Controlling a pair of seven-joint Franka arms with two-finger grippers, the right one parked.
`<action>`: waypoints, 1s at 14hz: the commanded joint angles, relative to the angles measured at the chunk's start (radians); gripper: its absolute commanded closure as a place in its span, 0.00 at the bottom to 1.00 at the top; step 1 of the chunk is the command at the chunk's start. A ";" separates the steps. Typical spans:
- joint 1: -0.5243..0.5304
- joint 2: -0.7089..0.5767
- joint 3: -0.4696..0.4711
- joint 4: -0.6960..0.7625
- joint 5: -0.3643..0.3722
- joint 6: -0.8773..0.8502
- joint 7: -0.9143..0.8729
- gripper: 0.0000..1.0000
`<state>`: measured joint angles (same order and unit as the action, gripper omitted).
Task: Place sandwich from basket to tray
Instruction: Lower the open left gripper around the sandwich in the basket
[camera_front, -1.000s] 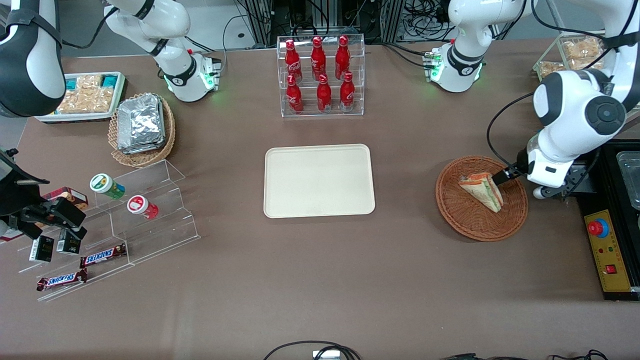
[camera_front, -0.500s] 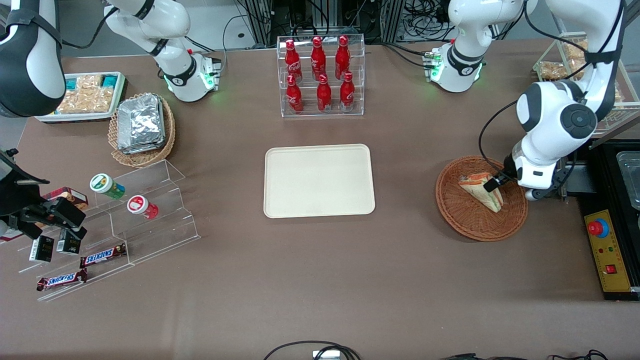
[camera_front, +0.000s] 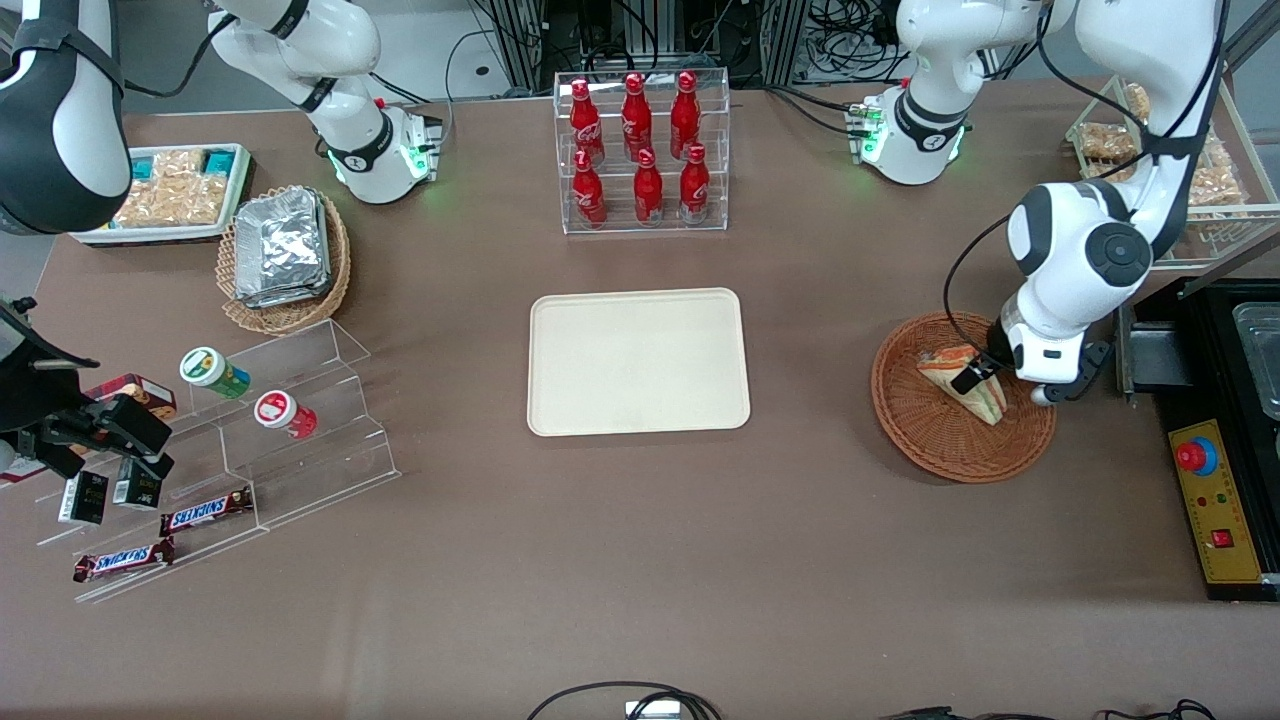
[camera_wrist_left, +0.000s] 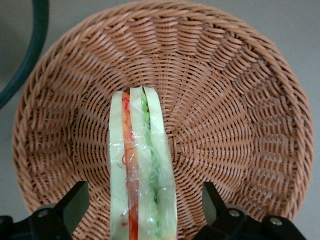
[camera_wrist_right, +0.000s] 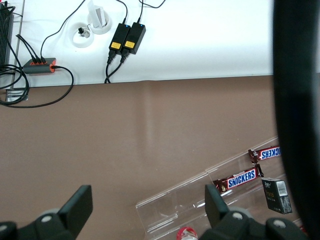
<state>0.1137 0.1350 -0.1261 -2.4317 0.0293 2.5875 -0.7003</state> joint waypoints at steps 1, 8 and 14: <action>-0.002 0.027 -0.001 -0.021 0.009 0.063 -0.033 0.00; 0.006 0.037 -0.001 -0.018 0.011 0.057 0.001 0.74; 0.000 0.017 -0.003 -0.009 0.011 0.011 0.077 1.00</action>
<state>0.1141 0.1759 -0.1261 -2.4390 0.0300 2.6273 -0.6652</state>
